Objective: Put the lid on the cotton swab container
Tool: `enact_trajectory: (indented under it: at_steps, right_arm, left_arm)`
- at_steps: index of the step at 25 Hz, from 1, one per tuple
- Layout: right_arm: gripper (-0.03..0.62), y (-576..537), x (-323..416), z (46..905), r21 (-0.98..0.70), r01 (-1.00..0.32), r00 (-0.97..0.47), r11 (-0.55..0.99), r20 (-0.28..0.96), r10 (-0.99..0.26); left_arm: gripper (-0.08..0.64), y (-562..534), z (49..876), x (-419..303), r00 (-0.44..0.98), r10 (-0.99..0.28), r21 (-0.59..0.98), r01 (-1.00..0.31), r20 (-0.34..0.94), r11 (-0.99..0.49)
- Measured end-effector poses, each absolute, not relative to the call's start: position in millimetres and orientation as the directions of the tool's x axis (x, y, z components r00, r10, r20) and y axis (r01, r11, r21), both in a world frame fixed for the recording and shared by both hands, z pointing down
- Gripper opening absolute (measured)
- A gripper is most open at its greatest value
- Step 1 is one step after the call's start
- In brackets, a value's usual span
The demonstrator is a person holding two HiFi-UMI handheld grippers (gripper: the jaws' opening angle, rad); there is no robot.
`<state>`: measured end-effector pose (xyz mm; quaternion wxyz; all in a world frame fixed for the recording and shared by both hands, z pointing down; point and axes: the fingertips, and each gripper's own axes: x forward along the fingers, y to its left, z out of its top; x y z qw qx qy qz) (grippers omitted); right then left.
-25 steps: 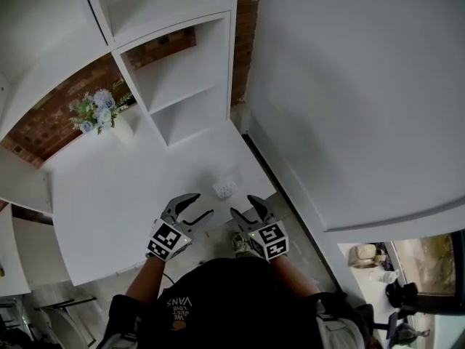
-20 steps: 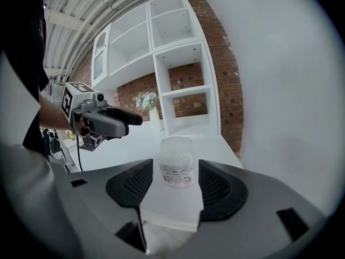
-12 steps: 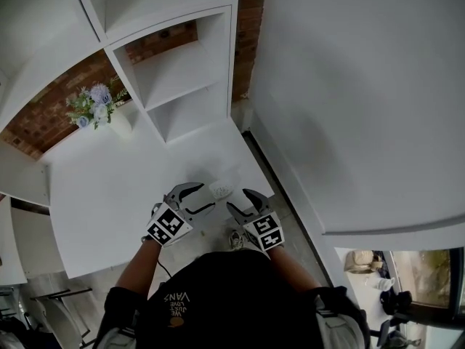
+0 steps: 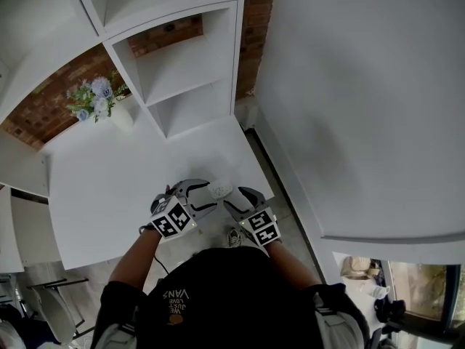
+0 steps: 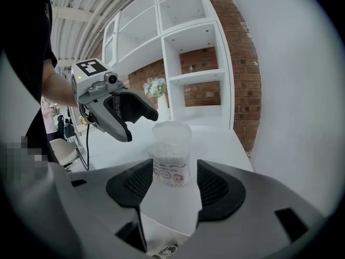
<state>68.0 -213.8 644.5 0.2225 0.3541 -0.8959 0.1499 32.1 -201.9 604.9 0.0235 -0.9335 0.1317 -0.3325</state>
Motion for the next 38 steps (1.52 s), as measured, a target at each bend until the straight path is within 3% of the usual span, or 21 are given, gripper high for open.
enact_trajectory:
  at_steps: [10,15,23,38]
  right_arm:
    - [0.238,-223,61,655,-0.123,-0.664,-0.677,0.737,0.518,-0.523]
    - [0.198,-223,60,657,-0.123,-0.651,-0.688,0.749,0.513,-0.514]
    - [0.189,-222,59,657,-0.140,-0.650,-0.695,0.747,0.506,-0.511]
    - [0.184,-228,83,637,-0.182,-0.724,-0.659,0.665,0.467,-0.590]
  left_arm:
    - [0.242,-204,615,42,0.714,-0.221,-0.149,-0.163,0.664,-0.975]
    - [0.242,-202,617,43,0.710,-0.210,-0.149,-0.148,0.672,-0.978]
    - [0.242,-198,621,43,0.704,-0.192,-0.145,-0.126,0.684,-0.981]
    - [0.242,-184,634,49,0.710,-0.133,-0.106,-0.082,0.692,-0.991]
